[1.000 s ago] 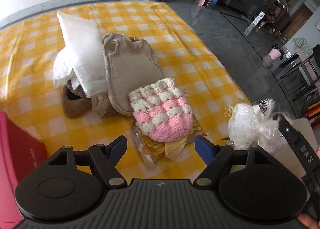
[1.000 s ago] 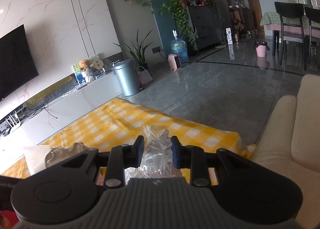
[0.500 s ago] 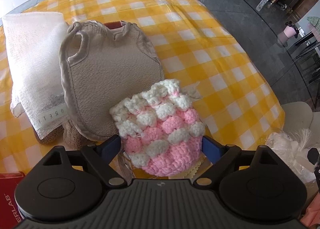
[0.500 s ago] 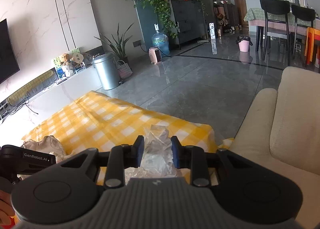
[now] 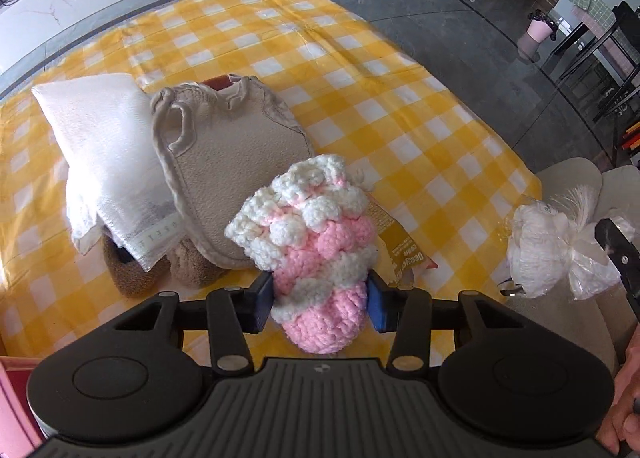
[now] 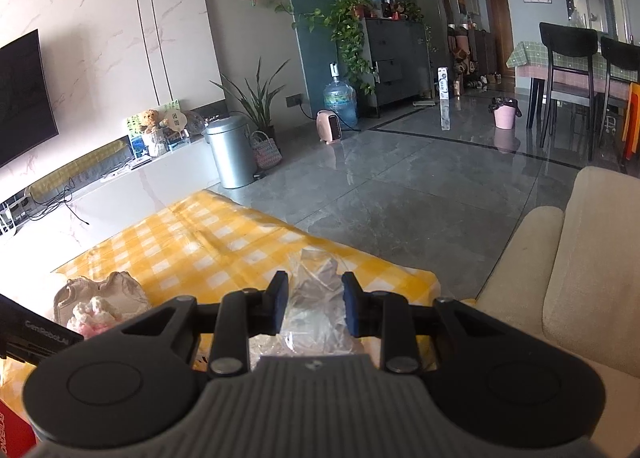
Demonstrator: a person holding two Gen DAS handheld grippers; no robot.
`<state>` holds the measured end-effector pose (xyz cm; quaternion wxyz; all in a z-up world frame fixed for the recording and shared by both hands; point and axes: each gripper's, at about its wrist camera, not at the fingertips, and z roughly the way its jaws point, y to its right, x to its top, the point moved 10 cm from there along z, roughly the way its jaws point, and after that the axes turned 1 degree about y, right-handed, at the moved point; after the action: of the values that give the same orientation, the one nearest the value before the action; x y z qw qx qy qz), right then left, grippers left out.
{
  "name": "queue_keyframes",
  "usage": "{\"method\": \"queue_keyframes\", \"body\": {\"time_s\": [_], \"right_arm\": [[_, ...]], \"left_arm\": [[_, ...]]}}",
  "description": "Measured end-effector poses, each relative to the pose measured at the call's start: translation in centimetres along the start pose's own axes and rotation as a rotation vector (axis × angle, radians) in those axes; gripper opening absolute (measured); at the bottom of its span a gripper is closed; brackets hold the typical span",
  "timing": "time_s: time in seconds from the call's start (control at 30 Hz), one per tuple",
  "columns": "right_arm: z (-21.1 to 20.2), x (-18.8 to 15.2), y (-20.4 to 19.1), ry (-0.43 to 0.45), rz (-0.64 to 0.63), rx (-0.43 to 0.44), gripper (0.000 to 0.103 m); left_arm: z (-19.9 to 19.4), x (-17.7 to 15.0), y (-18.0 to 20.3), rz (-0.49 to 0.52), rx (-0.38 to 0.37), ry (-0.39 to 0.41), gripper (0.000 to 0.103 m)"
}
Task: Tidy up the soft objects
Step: 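Carry the pouch over the white box and open the left tool while right carries bag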
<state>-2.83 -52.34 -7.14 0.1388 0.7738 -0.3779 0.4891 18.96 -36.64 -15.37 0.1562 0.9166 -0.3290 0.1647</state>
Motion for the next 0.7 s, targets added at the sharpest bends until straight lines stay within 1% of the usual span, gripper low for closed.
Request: {"method": "queue_keyframes", "body": {"time_s": [0.13,0.2,0.3,0.37,0.5,0.6,0.7], "right_arm": [[-0.6,0.3,-1.3,0.017,-0.033,0.017,0.028],[-1.0,0.5,-1.8,0.023,-0.043,0.033,0.028],[-1.6,0.7,-2.8,0.033,-0.059,0.066,0.028],[-1.9,0.9,-3.7,0.040,-0.069,0.081,0.028],[-2.6,1.2,-5.6,0.054,-0.107,0.111,0.028],[-2.9,1.5,-7.3,0.064,-0.116,0.159,0.028],[-3.3,1.7,-8.5,0.067,-0.115,0.189,0.028]], "left_arm": [[-3.5,-0.9,-0.4,0.006,-0.027,0.044,0.054],[-5.8,-1.5,-0.7,0.007,-0.043,0.091,0.054],[-8.9,-2.5,-1.6,-0.030,-0.068,0.167,0.054],[-10.3,-3.3,-2.3,-0.056,-0.100,0.195,0.054],[-12.2,-4.4,-3.9,-0.121,-0.149,0.230,0.054],[-12.7,-4.9,-4.7,-0.144,-0.152,0.231,0.054],[-13.3,-5.2,-5.2,-0.170,-0.185,0.237,0.054]]}}
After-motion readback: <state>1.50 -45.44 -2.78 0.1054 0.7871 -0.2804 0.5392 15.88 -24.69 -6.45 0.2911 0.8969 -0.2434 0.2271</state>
